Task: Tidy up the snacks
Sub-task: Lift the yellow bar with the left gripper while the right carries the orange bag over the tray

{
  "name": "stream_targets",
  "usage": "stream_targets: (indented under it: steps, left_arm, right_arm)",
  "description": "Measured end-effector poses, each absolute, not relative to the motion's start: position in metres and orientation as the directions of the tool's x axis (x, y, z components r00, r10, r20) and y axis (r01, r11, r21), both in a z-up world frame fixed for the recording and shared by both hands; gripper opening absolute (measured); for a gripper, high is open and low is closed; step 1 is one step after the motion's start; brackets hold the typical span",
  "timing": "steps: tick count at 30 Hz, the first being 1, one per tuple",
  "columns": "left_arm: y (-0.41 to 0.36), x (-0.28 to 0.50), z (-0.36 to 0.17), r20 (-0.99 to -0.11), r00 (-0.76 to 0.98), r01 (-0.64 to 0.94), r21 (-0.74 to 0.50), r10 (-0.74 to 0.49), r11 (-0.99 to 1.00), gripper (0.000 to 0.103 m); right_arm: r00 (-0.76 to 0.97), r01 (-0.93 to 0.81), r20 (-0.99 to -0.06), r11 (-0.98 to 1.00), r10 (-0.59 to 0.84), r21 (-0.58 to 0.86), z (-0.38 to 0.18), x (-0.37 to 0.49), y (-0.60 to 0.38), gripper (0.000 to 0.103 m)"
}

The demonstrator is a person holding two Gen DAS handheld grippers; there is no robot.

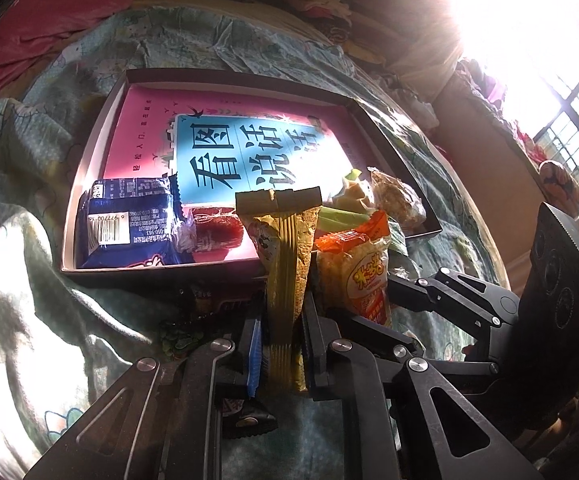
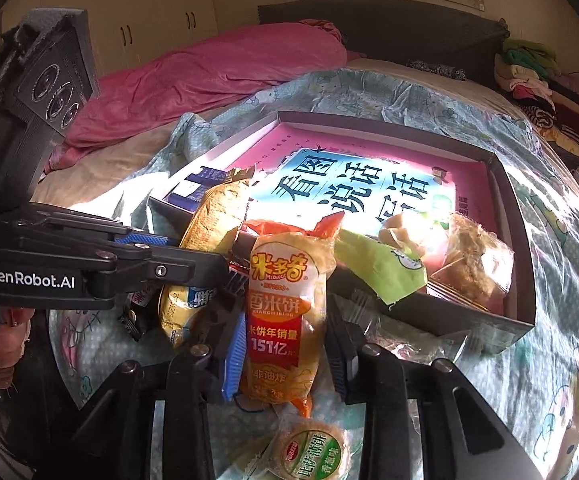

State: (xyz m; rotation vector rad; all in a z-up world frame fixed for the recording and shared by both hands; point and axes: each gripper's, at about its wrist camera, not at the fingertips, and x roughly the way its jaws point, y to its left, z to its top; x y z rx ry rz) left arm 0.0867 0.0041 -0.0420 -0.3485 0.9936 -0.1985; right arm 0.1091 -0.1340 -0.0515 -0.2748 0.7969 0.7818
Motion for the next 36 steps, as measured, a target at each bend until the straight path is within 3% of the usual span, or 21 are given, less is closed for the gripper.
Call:
stream_targets:
  steps: [9, 17, 36]
  left_arm:
    - [0.010, 0.081, -0.026, -0.745, 0.573, 0.012, -0.409, -0.342, 0.912, 0.016]
    - [0.014, 0.079, -0.008, -0.718, 0.615, 0.007, -0.408, -0.326, 0.913, 0.016]
    - [0.018, 0.092, 0.015, -0.697, 0.677, -0.022, -0.339, -0.236, 0.940, 0.016]
  right_arm:
    - [0.448, -0.670, -0.646, 0.710, 0.618, 0.215, -0.026, 0.118, -0.167, 0.035]
    - [0.535, -0.623, -0.574, 0.748, 0.620, 0.228, -0.003, 0.124, -0.193, 0.035]
    - [0.621, -0.538, -0.536, 0.808, 0.572, 0.239, 0.006, 0.142, -0.215, 0.035]
